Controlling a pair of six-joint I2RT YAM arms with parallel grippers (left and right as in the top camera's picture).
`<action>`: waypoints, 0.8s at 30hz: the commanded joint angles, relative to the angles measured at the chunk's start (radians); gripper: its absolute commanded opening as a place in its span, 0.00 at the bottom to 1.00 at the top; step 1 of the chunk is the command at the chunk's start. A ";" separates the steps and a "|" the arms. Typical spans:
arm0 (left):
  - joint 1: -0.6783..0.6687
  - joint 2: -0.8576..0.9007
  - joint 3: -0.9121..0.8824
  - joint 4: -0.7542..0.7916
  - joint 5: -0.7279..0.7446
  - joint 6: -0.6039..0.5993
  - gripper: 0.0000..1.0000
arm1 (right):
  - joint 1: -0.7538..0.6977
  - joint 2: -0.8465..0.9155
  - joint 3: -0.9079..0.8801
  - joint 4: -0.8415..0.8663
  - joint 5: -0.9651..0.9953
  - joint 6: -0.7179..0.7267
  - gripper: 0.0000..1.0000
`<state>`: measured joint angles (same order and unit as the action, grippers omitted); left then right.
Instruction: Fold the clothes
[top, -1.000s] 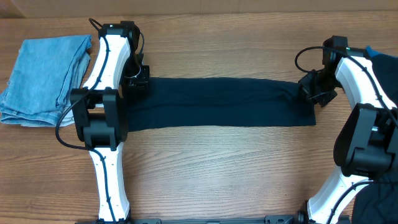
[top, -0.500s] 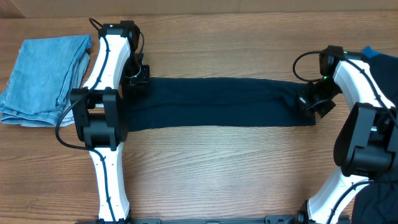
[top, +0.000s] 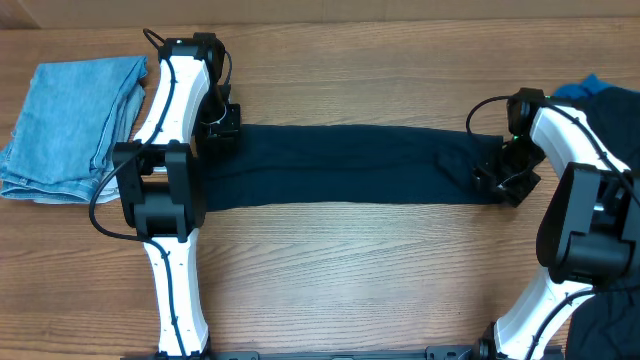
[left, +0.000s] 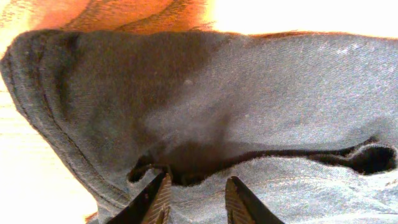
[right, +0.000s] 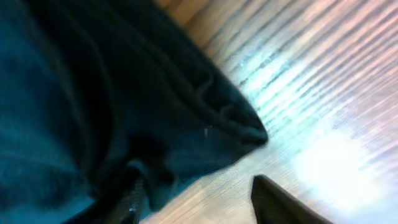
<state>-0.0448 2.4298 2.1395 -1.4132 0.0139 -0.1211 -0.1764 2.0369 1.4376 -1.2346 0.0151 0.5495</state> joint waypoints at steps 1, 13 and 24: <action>0.000 0.003 -0.003 0.000 0.005 0.009 0.35 | -0.002 0.000 0.151 -0.066 -0.001 -0.035 0.69; 0.000 0.003 -0.003 0.008 0.005 0.008 0.56 | 0.106 -0.015 0.280 0.040 -0.233 -0.711 0.84; -0.017 -0.014 0.113 0.012 0.114 0.100 0.37 | 0.223 -0.015 0.280 0.191 -0.285 -0.998 1.00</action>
<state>-0.0460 2.4298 2.1471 -1.3907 0.0769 -0.0673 0.0601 2.0373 1.7199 -1.0683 -0.2882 -0.4713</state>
